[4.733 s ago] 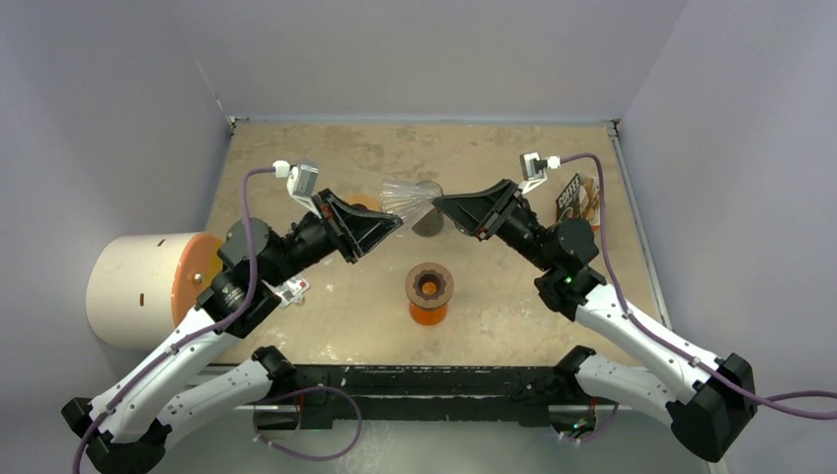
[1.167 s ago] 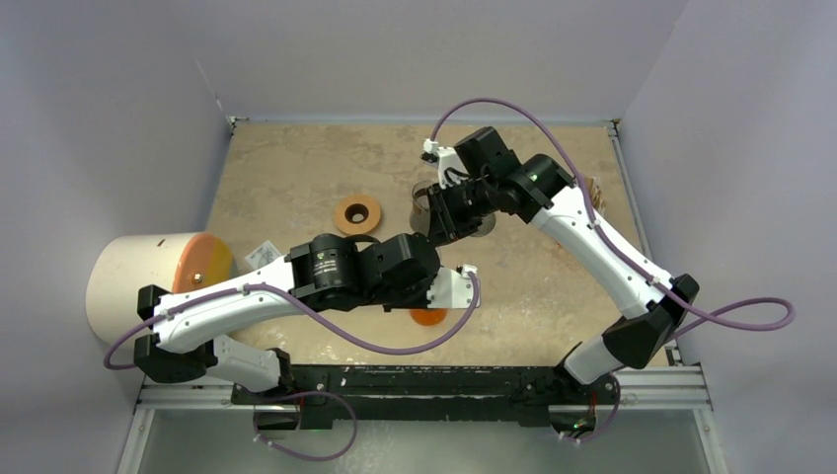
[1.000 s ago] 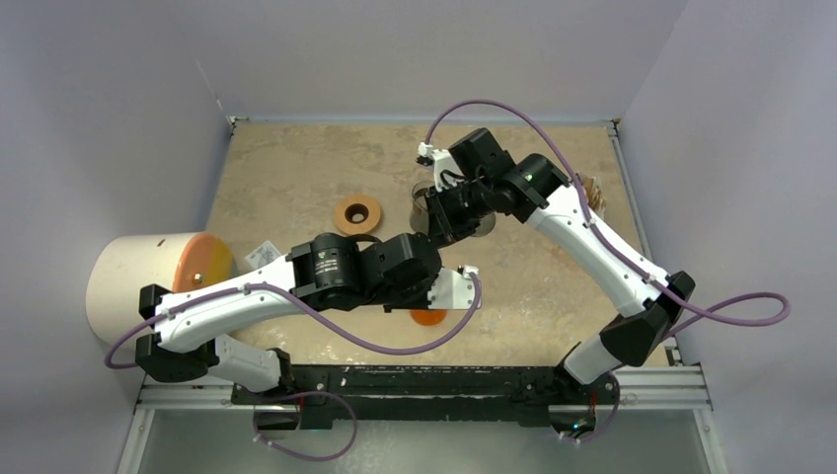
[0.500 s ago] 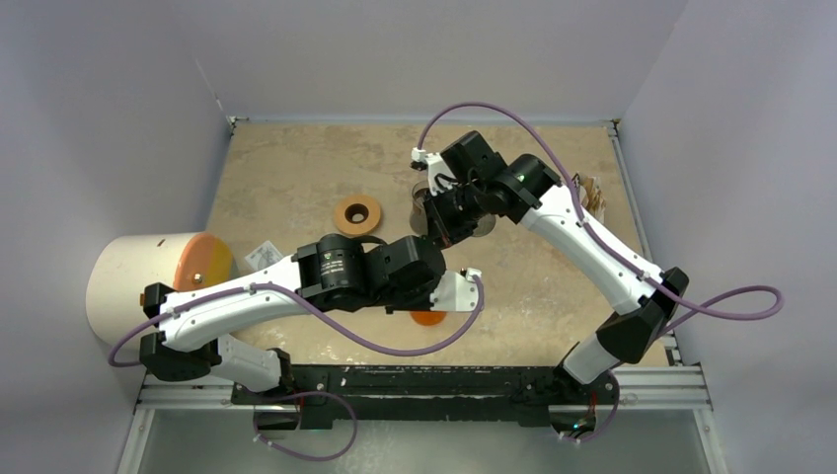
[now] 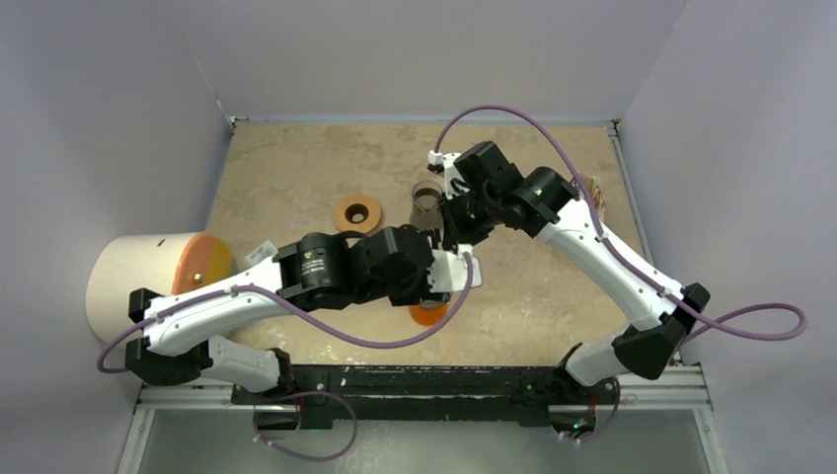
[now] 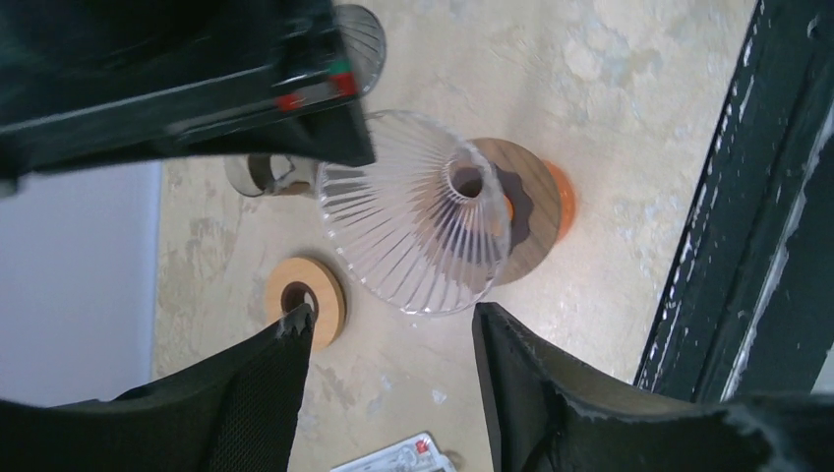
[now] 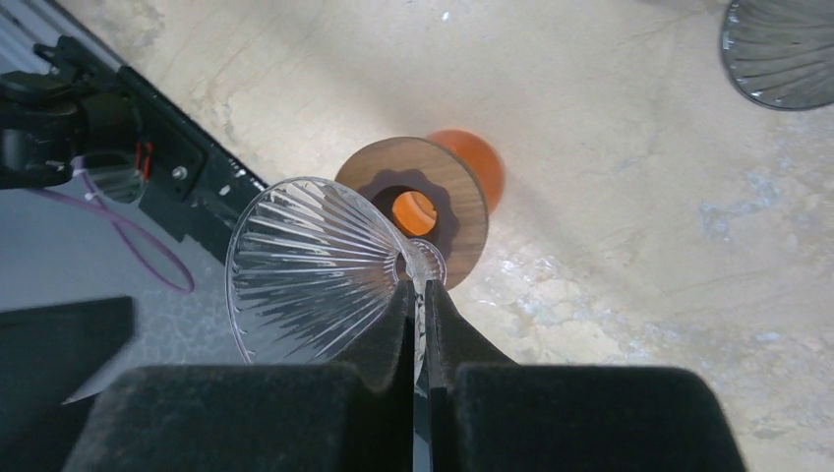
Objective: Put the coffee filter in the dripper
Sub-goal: Pick up the coffee dripper from the center of the board.
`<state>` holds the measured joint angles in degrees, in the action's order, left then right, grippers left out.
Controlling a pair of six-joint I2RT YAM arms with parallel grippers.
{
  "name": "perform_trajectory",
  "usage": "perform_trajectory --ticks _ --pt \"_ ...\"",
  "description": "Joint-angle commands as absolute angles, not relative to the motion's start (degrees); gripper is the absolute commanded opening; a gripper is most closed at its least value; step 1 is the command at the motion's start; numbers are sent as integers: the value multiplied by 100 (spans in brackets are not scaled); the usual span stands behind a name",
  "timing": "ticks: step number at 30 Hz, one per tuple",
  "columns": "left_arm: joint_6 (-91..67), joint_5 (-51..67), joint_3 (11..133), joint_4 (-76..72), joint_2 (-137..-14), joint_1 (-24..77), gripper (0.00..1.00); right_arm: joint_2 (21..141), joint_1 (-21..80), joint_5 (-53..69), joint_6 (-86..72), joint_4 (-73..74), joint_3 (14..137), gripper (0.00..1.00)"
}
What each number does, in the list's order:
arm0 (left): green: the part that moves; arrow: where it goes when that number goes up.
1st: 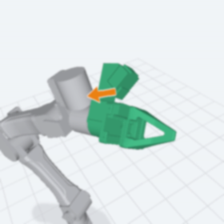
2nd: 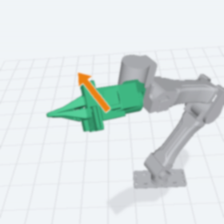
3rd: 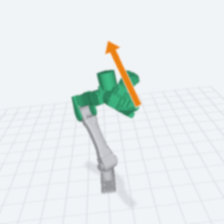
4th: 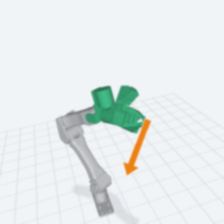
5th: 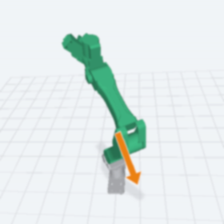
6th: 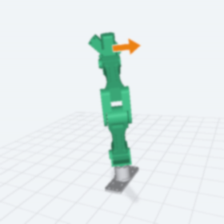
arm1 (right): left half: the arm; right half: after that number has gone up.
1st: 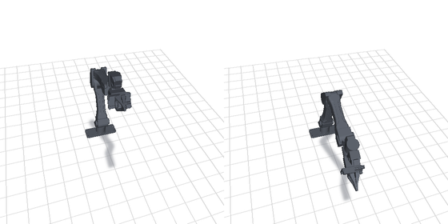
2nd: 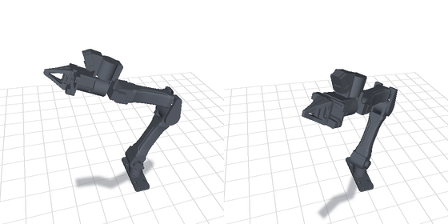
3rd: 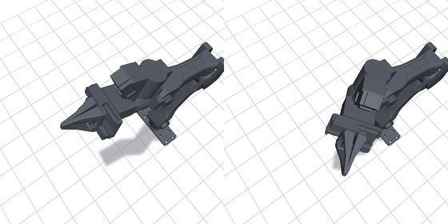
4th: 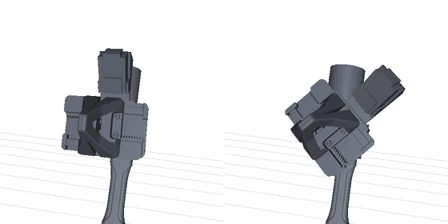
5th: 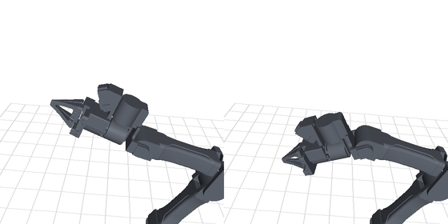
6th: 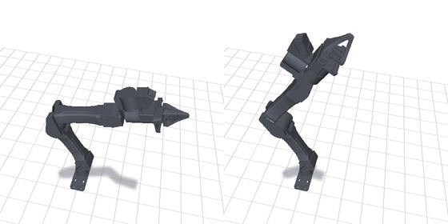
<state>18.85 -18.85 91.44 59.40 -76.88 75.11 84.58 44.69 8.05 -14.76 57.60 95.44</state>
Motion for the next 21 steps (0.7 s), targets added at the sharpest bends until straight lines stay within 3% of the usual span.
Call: perform_trajectory --ticks 1,10,21 --pt "1453 -1649 9124 5207 -7164 6997 60 8056 4508 314 -1571 5371 9327 0" --pt "-324 -47 9052 4981 -7124 5068 59 7277 4501 -459 -2024 4497 8586 0" --pt "-2212 902 8716 4833 -7093 4215 54 6517 4537 -803 -2722 3278 7724 0"
